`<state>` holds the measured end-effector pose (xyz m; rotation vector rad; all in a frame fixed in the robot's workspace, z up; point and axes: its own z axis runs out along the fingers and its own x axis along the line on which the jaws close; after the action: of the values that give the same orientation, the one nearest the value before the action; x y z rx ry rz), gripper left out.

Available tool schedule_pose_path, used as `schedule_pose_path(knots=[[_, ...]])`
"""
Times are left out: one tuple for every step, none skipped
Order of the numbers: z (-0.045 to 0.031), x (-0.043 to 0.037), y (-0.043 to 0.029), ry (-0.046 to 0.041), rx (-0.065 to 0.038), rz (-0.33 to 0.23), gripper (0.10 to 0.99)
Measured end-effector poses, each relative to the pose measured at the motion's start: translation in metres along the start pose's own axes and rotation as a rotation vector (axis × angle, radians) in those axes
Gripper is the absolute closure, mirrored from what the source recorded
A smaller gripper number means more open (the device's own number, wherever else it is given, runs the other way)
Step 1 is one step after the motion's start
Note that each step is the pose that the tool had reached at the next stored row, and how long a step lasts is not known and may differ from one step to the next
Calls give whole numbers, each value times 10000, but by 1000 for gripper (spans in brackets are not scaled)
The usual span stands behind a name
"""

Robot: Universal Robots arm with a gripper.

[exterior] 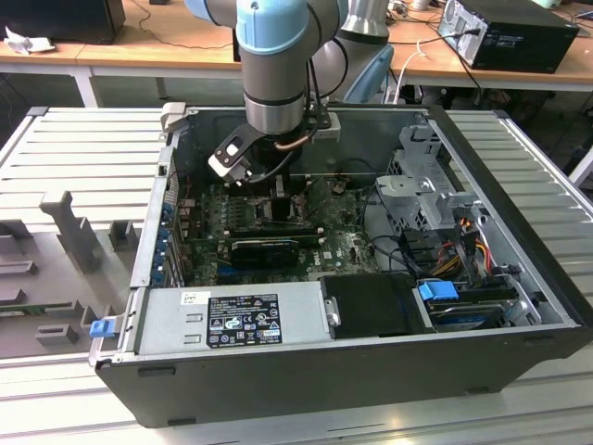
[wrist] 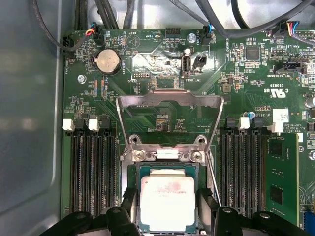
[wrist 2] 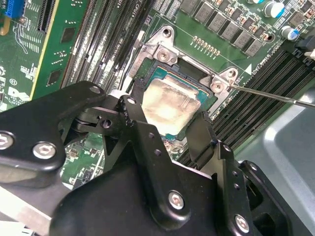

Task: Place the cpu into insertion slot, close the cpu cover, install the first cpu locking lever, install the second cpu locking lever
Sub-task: 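Place the cpu into insertion slot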

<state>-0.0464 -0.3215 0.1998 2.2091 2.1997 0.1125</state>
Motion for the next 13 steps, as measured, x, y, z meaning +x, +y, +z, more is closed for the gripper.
schedule_pose_path(knots=[[0,0,0,0,-1,0,478],[-4,-1,-1,7,1,1,478],[-10,0,0,11,1,2,478],[-27,1,2,14,0,3,478],[-44,2,3,14,2,4,478],[-56,2,4,13,3,5,478],[-78,3,5,13,5,9,478],[-97,3,6,13,9,10,478],[-108,4,7,13,12,11,478],[-117,4,8,13,13,13,478],[-122,4,8,14,13,15,478],[-128,5,8,13,13,17,478],[-135,5,9,14,13,20,557]])
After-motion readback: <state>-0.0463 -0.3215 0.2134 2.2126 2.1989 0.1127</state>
